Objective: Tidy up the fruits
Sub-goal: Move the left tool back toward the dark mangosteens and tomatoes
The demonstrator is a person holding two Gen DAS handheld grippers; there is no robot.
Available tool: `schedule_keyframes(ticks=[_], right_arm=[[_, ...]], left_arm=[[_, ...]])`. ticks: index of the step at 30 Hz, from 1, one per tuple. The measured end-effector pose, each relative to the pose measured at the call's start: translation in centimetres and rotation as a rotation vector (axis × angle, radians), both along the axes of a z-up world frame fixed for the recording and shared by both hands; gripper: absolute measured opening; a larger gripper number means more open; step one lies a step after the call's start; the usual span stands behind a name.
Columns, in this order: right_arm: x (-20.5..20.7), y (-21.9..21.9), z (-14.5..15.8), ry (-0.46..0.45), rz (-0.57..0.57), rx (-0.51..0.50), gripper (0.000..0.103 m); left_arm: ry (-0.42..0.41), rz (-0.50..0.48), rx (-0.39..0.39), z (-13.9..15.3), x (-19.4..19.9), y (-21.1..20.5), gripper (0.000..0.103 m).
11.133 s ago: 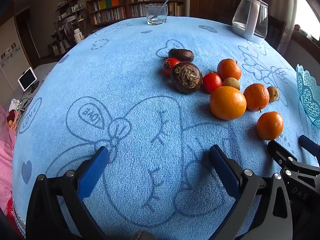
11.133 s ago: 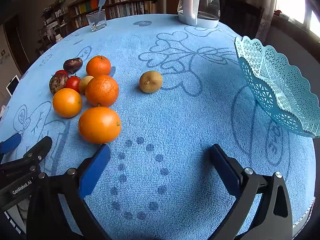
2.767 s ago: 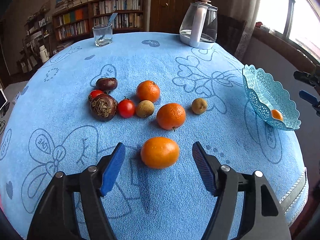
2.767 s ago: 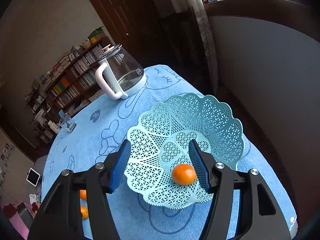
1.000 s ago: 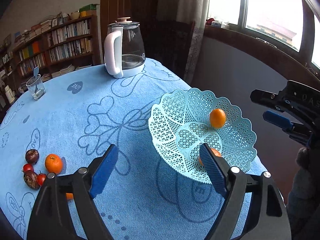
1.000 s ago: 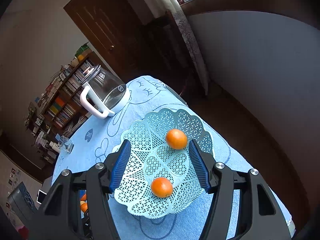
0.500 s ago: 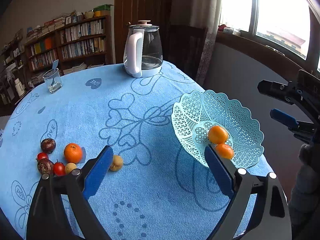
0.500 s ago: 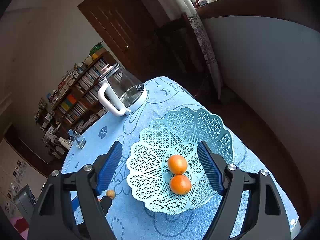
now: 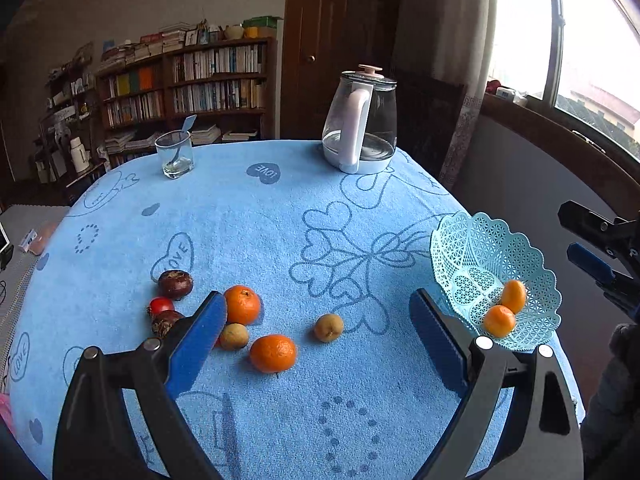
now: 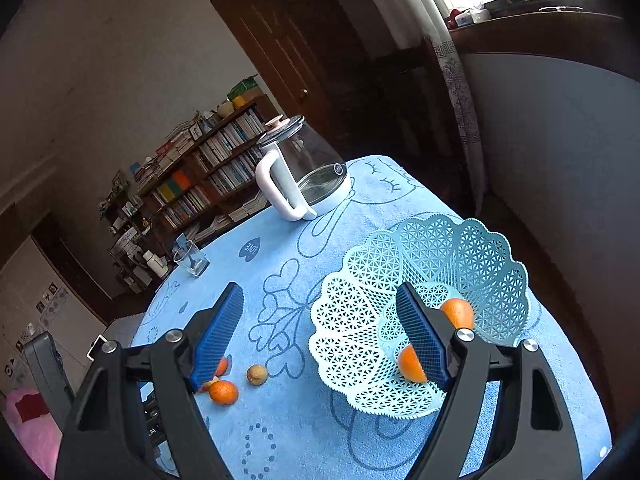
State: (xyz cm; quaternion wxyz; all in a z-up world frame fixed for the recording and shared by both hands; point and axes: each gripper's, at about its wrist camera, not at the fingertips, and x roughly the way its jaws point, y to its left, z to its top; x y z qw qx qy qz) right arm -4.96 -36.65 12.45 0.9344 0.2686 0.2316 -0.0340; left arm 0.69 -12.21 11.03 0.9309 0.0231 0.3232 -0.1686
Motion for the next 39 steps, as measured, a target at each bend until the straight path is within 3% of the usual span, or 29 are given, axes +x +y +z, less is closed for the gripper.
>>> schedule_keyframes(ticks=[19,26,39], right_arm=[[2.0,6.6,-1.5,0.053,0.145,-0.109,0.081],[2.7,7.8,-2.6,0.087,0.183,-0.124,0.081],[4.4,10.3,-5.4,0.164,0.261,-0.159,0.081]], left_arm=[[0.047,0.280,-0.058,-0.4,3.4,12.2,0.092],[0.096,0.299,-0.030,-2.1,6.4,13.0,0.092],[0.175,0.231,0.051,-5.9,11.4,10.7,0.092]])
